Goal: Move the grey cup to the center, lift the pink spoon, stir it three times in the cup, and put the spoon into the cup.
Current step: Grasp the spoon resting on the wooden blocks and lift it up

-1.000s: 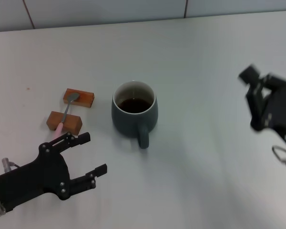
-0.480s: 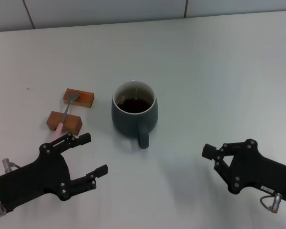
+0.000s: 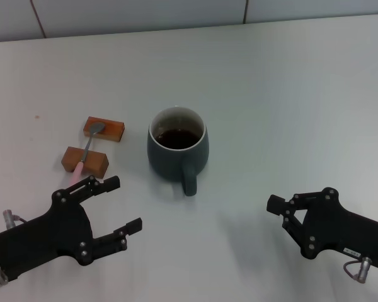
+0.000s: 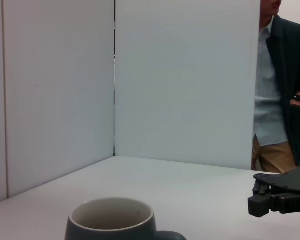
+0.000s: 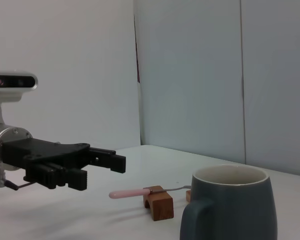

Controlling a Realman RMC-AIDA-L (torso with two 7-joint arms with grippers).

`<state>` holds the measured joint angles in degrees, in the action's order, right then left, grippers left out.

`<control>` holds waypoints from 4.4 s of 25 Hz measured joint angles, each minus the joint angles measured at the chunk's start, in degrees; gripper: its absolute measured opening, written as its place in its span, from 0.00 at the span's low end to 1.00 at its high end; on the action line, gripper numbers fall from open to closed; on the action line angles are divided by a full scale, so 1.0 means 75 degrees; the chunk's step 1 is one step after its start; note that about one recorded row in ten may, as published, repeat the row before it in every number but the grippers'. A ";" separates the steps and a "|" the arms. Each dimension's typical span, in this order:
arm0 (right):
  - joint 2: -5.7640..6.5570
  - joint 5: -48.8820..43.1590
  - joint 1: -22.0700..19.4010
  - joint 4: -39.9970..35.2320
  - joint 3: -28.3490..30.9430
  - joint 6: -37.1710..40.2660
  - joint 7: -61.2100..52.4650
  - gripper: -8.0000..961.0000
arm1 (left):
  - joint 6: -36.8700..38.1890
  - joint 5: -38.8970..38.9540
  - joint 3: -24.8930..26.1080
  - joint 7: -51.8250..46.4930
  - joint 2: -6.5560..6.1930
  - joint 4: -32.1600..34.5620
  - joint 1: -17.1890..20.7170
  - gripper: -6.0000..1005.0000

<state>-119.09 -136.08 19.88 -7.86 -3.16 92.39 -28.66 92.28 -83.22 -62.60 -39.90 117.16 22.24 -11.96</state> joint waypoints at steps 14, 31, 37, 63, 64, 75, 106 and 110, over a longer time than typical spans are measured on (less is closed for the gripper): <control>0.0000 -0.0124 0.0005 -0.0075 -0.0043 -0.0119 -0.0033 0.13 | 0.0009 -0.0002 -0.0001 -0.0018 0.0000 -0.0006 0.0009 0.80; 0.0000 -0.0127 0.0004 -0.0037 -0.0059 -0.0120 -0.0035 0.72 | 0.0164 0.0016 0.0028 -0.0125 0.0001 -0.0030 0.0051 0.80; 0.0000 -0.0127 0.0000 -0.0031 -0.0059 -0.0064 -0.0035 0.71 | 0.0972 0.0171 0.1562 -0.2585 0.0098 -0.0111 0.0027 0.80; 0.0000 -0.0107 0.0092 -0.0151 -0.0059 -0.0036 -0.0070 0.71 | -0.0360 0.0188 0.3548 -1.0394 0.0148 -0.1076 0.0812 0.80; 0.0000 -0.0105 0.0092 -0.0165 -0.0059 -0.0036 -0.0070 0.71 | -0.0360 0.0188 0.3548 -1.0394 0.0148 -0.1076 0.0812 0.80; 0.0000 -0.0078 0.0143 -0.0221 -0.0048 -0.0037 -0.0070 0.71 | -0.0667 0.0218 0.3440 -1.0748 0.0166 -0.2239 0.0849 0.80; 0.0012 -0.0079 0.0360 -0.0376 0.0012 -0.0104 -0.0202 0.71 | -0.1223 0.0256 0.3521 -1.0655 0.0222 -0.3060 -0.0025 0.80; 0.0012 -0.0078 0.0385 -0.0399 0.0012 -0.0108 -0.0212 0.72 | -0.1365 0.0260 0.3560 -1.0643 0.0235 -0.3152 -0.0206 0.80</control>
<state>-119.00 -136.66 22.77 -10.85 -3.07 91.58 -30.24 82.04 -81.27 -35.90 -119.72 118.92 -1.41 -13.50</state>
